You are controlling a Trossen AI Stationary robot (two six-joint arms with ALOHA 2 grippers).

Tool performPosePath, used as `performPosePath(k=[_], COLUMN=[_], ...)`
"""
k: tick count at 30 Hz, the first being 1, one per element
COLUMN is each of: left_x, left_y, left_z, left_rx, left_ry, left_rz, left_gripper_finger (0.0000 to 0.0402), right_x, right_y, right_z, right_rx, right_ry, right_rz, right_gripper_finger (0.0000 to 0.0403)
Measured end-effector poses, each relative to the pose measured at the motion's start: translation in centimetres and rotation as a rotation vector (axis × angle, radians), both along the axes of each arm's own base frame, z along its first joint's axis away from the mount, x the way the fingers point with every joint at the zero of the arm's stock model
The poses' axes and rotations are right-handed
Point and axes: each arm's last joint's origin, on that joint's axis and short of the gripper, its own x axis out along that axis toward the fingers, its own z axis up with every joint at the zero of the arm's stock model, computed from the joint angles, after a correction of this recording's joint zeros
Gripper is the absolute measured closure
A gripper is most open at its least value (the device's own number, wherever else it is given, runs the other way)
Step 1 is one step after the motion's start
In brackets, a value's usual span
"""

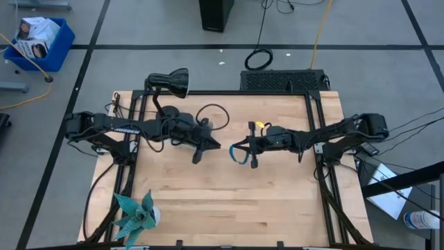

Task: Pick and place rubber bands into bin
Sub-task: Put the blue rubber band into the gray bin

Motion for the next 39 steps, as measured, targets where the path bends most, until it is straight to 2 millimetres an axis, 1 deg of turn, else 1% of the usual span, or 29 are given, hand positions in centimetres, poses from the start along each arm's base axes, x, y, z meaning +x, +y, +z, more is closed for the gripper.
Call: performPosePath(k=[10, 14, 17, 24, 28, 33, 39], left_x=[0.1, 0.2, 0.2, 0.2, 0.2, 0.3, 0.4], left_y=[-1.0, -1.3, -1.6, -1.9, -1.9, -2.0, -1.9], left_z=[0.0, 0.0, 0.0, 0.0, 0.0, 0.1, 0.5], left_rx=[0.004, 0.024, 0.039, 0.053, 0.040, 0.000, -0.099], left_ry=[-0.003, -0.004, -0.002, -0.005, -0.002, -0.003, -0.032], left_rz=[-0.026, 0.006, 0.032, 0.025, 0.030, 0.046, 0.084], left_gripper_finger=[0.0354, 0.0350, 0.0325, 0.0231, 0.0195, 0.0174, 0.0178], right_x=[0.2, 0.2, 0.2, 0.2, 0.2, 0.3, 0.5], right_y=[0.0, 0.0, 0.0, 0.0, 0.0, 0.0, 0.0], right_z=[-0.1, 0.0, 0.0, 0.0, 0.0, 0.4, 1.6], right_rx=[0.000, -0.001, -0.001, -0.003, -0.004, -0.013, -0.051], right_ry=[-0.014, -0.027, -0.027, -0.026, -0.027, -0.067, -0.193], right_rz=[0.000, 0.000, 0.000, 0.001, 0.001, 0.003, 0.008], right_gripper_finger=[0.0403, 0.0403, 0.0403, 0.0403, 0.0403, 0.0403, 0.0403])
